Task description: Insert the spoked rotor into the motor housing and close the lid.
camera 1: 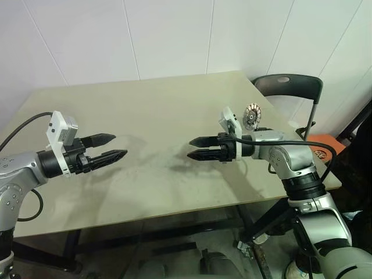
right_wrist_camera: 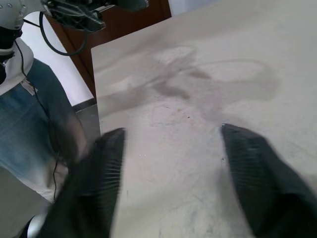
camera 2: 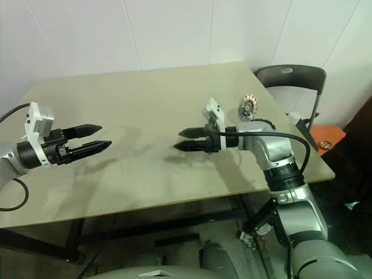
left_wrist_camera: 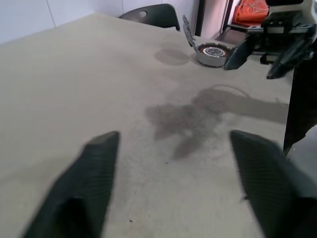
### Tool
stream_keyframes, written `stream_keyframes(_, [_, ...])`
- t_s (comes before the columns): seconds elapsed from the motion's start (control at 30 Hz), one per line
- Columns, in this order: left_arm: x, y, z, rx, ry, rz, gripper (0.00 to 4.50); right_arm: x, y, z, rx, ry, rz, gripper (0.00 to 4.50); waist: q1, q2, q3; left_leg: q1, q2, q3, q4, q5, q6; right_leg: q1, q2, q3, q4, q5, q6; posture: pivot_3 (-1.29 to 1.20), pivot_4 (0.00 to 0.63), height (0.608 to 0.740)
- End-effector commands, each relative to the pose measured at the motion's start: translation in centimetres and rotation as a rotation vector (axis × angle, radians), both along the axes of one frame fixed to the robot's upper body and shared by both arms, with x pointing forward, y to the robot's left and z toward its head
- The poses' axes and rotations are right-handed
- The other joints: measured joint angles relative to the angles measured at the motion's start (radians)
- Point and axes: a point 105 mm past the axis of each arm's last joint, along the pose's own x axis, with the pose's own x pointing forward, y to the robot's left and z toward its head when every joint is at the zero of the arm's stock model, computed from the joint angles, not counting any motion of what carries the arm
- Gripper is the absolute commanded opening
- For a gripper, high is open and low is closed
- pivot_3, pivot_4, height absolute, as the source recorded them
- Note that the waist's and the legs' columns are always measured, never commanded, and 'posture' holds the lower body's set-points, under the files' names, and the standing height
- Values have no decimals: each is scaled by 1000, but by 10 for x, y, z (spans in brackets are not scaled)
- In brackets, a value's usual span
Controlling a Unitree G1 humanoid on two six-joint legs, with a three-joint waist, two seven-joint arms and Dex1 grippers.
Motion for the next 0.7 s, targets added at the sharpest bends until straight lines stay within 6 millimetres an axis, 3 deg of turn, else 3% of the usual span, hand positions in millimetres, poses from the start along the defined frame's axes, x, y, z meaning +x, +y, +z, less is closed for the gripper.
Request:
stream_keyframes(0.03, [0, -2, 10, 8, -39, -10, 4500, 5, 2, 16, 28, -56, -11, 4348, -1, 0, 0, 0, 0, 0, 0, 0, 0, 0, 0, 0, 0, 0, 0, 0, 0, 740])
stream_keyframes(0.2, [4, -2, 2, 75, -57, 7, 4500, 15, 1, 15, 13, -60, -69, 4462, 0, 0, 0, 0, 0, 0, 0, 0, 0, 0, 0, 0, 0, 0, 0, 0, 0, 740])
stream_keyframes(0.23, [-2, -6, 4, 39, -46, -34, 4316, 12, 3, 19, 52, -54, -50, 4271, 0, 0, 0, 0, 0, 0, 0, 0, 0, 0, 0, 0, 0, 0, 0, 0, 0, 740])
stream_keyframes(0.33, [-11, -11, 7, 18, -45, -76, 3564, 3, 4, 26, 91, -59, 11, 3520, 0, 0, 0, -1, 0, 0, 0, 0, 0, -1, 0, 0, 0, 0, 0, 0, 0, 740])
stream_keyframes(0.67, [-10, -10, 10, 31, -57, -63, 222, 4, 3, 19, 62, -57, -9, 60, 0, 0, 0, 0, 0, 0, 0, 0, 0, 0, 0, 0, 0, 0, 0, 0, 0, 740])
stream_keyframes(0.7, [-10, -10, 10, 30, -57, -64, 24, 5, 4, 18, 57, -58, -12, 0, 0, 0, 0, 0, 0, 0, 0, 0, 0, 0, 0, 0, 0, 0, 0, 0, 0, 740])
